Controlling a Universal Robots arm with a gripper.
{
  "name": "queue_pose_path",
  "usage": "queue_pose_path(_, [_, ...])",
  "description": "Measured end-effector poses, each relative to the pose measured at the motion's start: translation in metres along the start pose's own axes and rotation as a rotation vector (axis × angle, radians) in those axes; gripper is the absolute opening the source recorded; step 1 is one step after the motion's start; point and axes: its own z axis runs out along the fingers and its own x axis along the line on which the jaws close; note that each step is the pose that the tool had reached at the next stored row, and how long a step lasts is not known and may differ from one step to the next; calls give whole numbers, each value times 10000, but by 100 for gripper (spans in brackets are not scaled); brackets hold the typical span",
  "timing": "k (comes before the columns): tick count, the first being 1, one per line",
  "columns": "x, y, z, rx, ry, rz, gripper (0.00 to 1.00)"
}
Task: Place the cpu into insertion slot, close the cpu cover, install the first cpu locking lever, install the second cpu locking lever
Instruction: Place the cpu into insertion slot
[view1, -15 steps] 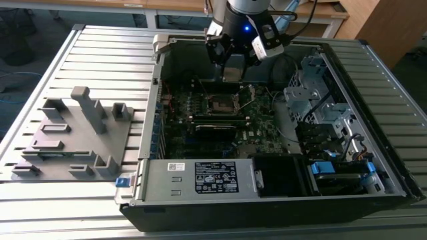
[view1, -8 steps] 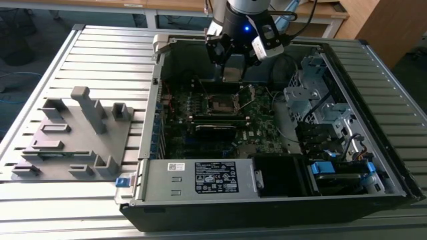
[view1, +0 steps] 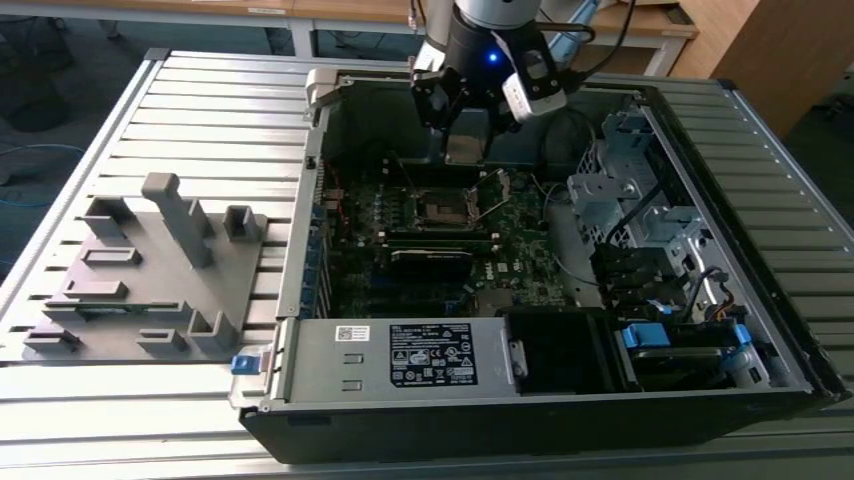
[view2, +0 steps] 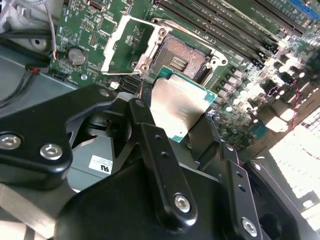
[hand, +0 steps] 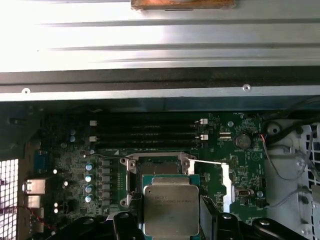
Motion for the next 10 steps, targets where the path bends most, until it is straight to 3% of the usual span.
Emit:
queue_pose_path(5, [0, -1, 9, -5, -77, 882, 54])
queue_pose_path(10, [0, -1, 10, -7, -86, 976, 54])
